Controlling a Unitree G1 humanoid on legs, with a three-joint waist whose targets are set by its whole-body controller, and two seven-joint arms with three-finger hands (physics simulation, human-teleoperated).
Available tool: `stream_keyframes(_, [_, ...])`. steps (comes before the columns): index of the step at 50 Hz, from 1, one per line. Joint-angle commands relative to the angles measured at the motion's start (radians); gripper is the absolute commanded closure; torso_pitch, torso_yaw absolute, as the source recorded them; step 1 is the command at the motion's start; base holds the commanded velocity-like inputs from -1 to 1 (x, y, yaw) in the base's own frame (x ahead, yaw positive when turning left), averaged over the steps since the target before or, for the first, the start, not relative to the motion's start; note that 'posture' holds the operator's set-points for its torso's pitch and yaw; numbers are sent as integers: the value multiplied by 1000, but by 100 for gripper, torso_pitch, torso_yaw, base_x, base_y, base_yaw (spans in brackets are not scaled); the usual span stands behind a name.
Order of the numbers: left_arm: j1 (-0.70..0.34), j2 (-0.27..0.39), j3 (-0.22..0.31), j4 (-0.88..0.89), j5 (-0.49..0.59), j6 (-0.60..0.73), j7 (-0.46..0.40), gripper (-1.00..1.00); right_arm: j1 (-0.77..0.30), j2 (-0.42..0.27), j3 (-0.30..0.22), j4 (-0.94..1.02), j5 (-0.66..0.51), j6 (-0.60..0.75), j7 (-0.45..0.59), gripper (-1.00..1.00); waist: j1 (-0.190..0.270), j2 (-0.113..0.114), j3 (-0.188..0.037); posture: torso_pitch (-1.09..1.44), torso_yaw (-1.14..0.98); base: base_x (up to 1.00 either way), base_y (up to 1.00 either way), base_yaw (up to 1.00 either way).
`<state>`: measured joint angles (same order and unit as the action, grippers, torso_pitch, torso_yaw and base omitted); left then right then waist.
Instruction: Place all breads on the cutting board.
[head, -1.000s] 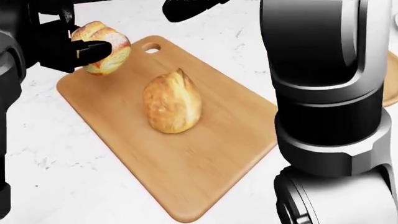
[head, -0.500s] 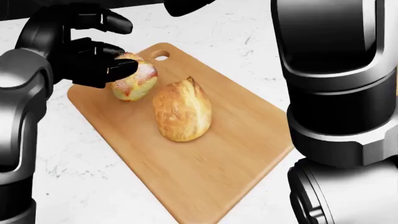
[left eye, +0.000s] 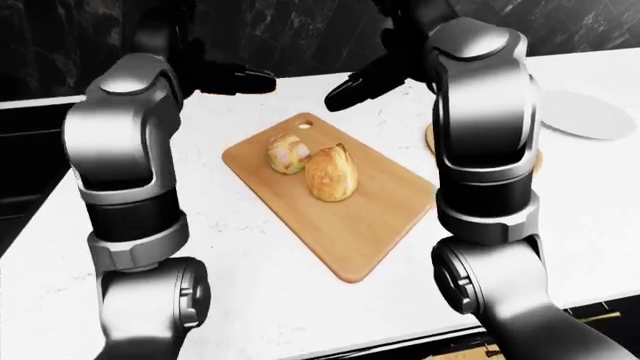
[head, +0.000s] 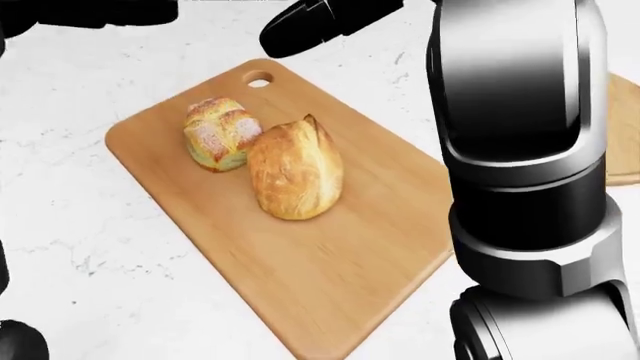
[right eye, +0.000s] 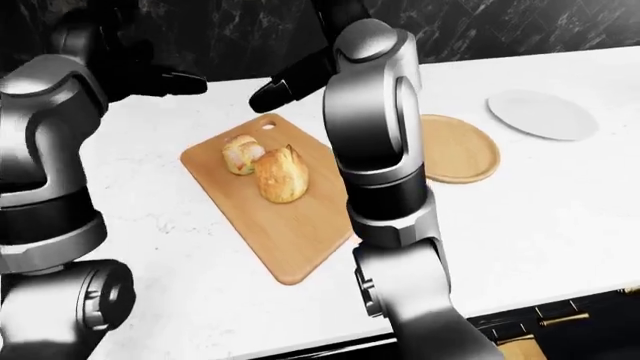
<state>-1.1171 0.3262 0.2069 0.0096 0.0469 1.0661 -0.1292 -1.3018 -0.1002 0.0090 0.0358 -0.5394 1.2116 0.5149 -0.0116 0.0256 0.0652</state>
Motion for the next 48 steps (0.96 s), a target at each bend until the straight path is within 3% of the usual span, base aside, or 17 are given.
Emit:
stream_keyframes(1, [-65,27,-5,-45,-47,-5,25,-100,-29,-12,-2,-48,6,-24,-27,-100,-1,4,-34,0,0,0,0,0])
stream_keyframes(5, [-100,48,3,-57,-84,1,86,-100,-47,-31,0,-60,17,-25,-45,-100,2,4,-31,0,0,0,0,0])
stream_keyframes(9, [-69,60,11,-137,-118,-13,157,-100,-5,-55,14,-118,-6,-134,-99,-100,3,5,-28,0,0,0,0,0])
stream_keyframes(13, [13,51,32,-223,-148,-117,249,-100,69,-34,-27,-167,-1,-251,-189,-100,2,5,-25,0,0,0,0,0])
stream_keyframes(14, [34,77,7,-235,-142,-126,242,-100,67,-40,-29,-167,5,-276,-202,-100,2,4,-27,0,0,0,0,0])
stream_keyframes(16, [47,61,31,-283,-159,-194,284,-100,69,-46,-33,-172,15,-338,-241,-100,1,5,-30,0,0,0,0,0])
stream_keyframes(20, [68,71,27,-313,-165,-294,349,-100,100,-48,-24,-201,18,-437,-293,-100,2,1,-28,0,0,0,0,0])
stream_keyframes(30, [44,117,40,-341,-236,-430,434,-100,90,-61,-33,-211,29,-553,-333,-100,1,-1,-25,0,0,0,0,0])
stream_keyframes(38, [57,137,26,-388,-245,-565,442,-100,88,-68,-44,-244,56,-707,-399,-100,1,0,-24,0,0,0,0,0])
stream_keyframes(48, [46,139,22,-399,-258,-586,455,-100,79,-79,-48,-269,70,-732,-423,-100,1,-2,-19,0,0,0,0,0])
